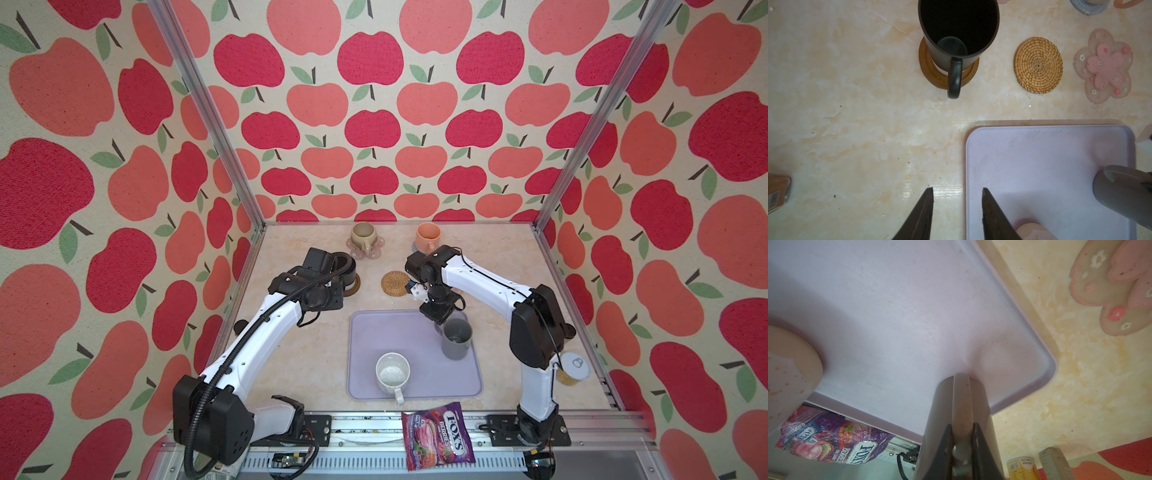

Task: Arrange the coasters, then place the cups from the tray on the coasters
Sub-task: 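Lower right gripper onto grey mug rim on tray and close it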

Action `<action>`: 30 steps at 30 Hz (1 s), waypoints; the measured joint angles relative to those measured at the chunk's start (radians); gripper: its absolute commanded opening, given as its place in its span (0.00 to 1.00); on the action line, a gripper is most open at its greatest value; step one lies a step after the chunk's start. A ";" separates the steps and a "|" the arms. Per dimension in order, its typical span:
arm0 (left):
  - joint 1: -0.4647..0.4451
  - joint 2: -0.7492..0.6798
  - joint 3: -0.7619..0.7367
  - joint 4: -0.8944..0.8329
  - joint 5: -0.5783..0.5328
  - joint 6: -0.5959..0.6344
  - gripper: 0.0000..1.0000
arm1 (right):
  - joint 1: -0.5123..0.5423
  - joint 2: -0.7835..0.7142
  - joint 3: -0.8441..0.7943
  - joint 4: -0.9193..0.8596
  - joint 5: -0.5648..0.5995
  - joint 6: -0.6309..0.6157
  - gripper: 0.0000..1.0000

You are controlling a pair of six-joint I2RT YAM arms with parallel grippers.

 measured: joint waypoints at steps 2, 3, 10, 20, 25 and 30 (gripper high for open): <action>0.006 -0.004 -0.005 0.002 0.006 0.000 0.41 | 0.000 0.002 0.014 0.002 -0.002 0.008 0.08; 0.007 -0.005 -0.007 0.003 0.010 0.000 0.41 | 0.000 0.002 0.021 0.005 -0.003 0.011 0.08; 0.015 -0.024 -0.029 0.010 0.021 0.002 0.41 | 0.000 0.007 0.067 0.027 -0.045 0.054 0.09; 0.025 -0.041 -0.031 0.011 0.024 0.020 0.41 | -0.013 0.018 0.028 0.083 -0.065 0.161 0.33; 0.025 -0.040 -0.031 0.011 0.040 0.023 0.41 | -0.058 0.004 -0.025 0.135 -0.093 0.199 0.34; 0.025 -0.040 -0.031 0.018 0.048 0.023 0.41 | -0.102 -0.039 -0.064 0.165 -0.094 0.219 0.35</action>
